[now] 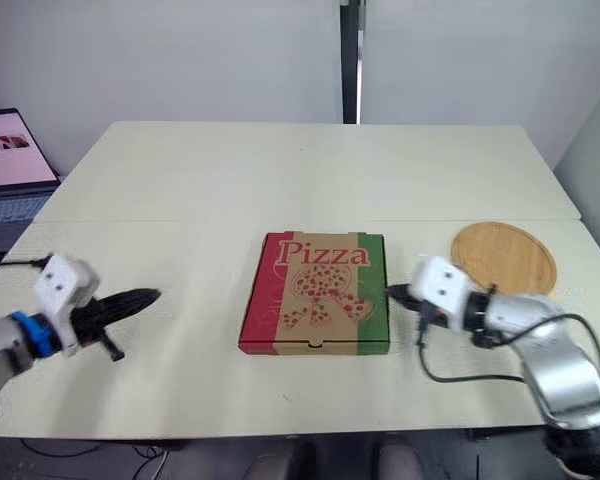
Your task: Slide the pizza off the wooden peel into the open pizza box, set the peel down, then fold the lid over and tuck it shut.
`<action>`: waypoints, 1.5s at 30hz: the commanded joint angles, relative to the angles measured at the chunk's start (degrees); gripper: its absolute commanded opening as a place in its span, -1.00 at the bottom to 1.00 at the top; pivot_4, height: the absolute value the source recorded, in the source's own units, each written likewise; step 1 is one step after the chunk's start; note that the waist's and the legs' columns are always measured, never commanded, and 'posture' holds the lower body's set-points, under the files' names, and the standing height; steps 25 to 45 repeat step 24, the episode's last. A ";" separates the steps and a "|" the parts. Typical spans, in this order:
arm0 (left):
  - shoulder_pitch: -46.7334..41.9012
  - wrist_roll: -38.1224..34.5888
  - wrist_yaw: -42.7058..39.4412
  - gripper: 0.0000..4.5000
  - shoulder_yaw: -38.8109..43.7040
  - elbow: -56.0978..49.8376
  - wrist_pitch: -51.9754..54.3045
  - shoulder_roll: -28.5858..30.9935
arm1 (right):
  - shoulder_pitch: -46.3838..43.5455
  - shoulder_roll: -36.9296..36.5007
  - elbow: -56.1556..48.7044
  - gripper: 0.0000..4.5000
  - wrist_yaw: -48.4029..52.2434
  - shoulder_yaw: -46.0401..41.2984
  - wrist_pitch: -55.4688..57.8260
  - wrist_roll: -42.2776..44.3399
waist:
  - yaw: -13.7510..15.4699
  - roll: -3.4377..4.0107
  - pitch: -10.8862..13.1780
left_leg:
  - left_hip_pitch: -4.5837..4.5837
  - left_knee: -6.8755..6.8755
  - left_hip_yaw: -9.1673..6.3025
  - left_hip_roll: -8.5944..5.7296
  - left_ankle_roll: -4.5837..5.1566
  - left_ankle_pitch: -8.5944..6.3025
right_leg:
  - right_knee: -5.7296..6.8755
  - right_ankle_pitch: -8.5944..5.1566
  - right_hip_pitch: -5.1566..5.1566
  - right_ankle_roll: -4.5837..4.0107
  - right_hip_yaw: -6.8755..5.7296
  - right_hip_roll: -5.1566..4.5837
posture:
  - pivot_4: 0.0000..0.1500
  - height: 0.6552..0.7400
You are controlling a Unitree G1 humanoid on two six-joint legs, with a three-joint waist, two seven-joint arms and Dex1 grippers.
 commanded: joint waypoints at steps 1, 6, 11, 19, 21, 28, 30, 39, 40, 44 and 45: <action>6.06 -0.04 3.36 -0.92 5.48 -2.91 -1.88 -3.31 | 5.24 -1.05 4.34 -1.00 0.58 -9.28 -7.55 1.97 | 0.26 -0.02 0.00 | 0.03 0.01 0.01 0.01 0.00 0.00 | 0.01 0.00 0.04 0.00 -0.01 -0.01 | 1.00 0.72; 11.88 -0.38 4.68 -0.36 8.02 -2.89 -6.09 -7.21 | 14.90 -4.60 16.72 -0.60 4.98 -20.84 -13.50 3.75 | 1.70 -0.01 -0.02 | 0.07 0.06 0.07 0.02 0.03 -0.01 | -0.08 0.00 0.19 0.00 -0.03 -0.07 | 1.00 0.72; 14.54 0.64 5.61 0.22 7.65 -3.85 -5.23 -6.05 | 18.53 -10.03 27.16 0.19 8.79 -26.48 -16.35 4.38 | 2.29 0.10 -0.09 | 0.10 0.06 0.14 0.05 0.08 -0.04 | -0.19 -0.01 0.25 -0.01 -0.04 -0.11 | 1.00 0.72; 15.39 3.54 7.90 0.22 5.47 -4.77 -1.54 -3.09 | 15.27 -16.86 37.69 0.99 10.90 -25.38 -19.38 3.16 | 1.75 0.18 -0.14 | 0.11 0.02 0.20 0.11 0.09 -0.05 | -0.17 -0.05 0.24 -0.08 -0.04 -0.09 | 1.00 0.72; 15.23 3.76 7.83 0.22 5.14 -4.64 -1.98 -2.87 | 14.20 -17.86 39.85 0.99 10.79 -24.99 -20.46 2.76 | 1.71 0.19 -0.14 | 0.10 0.02 0.20 0.11 0.09 -0.05 | -0.17 -0.04 0.23 -0.08 -0.04 -0.09 | 1.00 0.72; 14.59 2.82 7.28 0.22 4.99 -4.28 -2.14 -3.19 | 12.92 -18.70 42.07 0.99 10.66 -24.17 -21.96 2.06 | 1.66 0.20 -0.14 | 0.09 0.03 0.21 0.10 0.09 -0.05 | -0.18 -0.05 0.23 -0.08 -0.06 -0.10 | 1.00 0.72; 14.59 2.82 7.28 0.22 4.99 -4.28 -2.14 -3.19 | 12.92 -18.70 42.07 0.99 10.66 -24.17 -21.96 2.06 | 1.66 0.20 -0.14 | 0.09 0.03 0.21 0.10 0.09 -0.05 | -0.18 -0.05 0.23 -0.08 -0.06 -0.10 | 1.00 0.72; 14.59 2.82 7.28 0.22 4.99 -4.28 -2.14 -3.19 | 12.92 -18.70 42.07 0.99 10.66 -24.17 -21.96 2.06 | 1.66 0.20 -0.14 | 0.09 0.03 0.21 0.10 0.09 -0.05 | -0.18 -0.05 0.23 -0.08 -0.06 -0.10 | 1.00 0.72; 14.59 2.82 7.28 0.22 4.99 -4.28 -2.14 -3.19 | 12.92 -18.70 42.07 0.99 10.66 -24.17 -21.96 2.06 | 1.66 0.20 -0.14 | 0.09 0.03 0.21 0.10 0.09 -0.05 | -0.18 -0.05 0.23 -0.08 -0.06 -0.10 | 1.00 0.72; 14.59 2.82 7.28 0.22 4.99 -4.28 -2.14 -3.19 | 12.92 -18.70 42.07 0.99 10.66 -24.17 -21.96 2.06 | 1.66 0.20 -0.14 | 0.09 0.03 0.21 0.10 0.09 -0.05 | -0.18 -0.05 0.23 -0.08 -0.06 -0.10 | 1.00 0.72; 14.59 2.82 7.28 0.22 4.99 -4.28 -2.14 -3.19 | 12.92 -18.70 42.07 0.99 10.66 -24.17 -21.96 2.06 | 1.66 0.20 -0.14 | 0.09 0.03 0.21 0.10 0.09 -0.05 | -0.18 -0.05 0.23 -0.08 -0.06 -0.10 | 1.00 0.72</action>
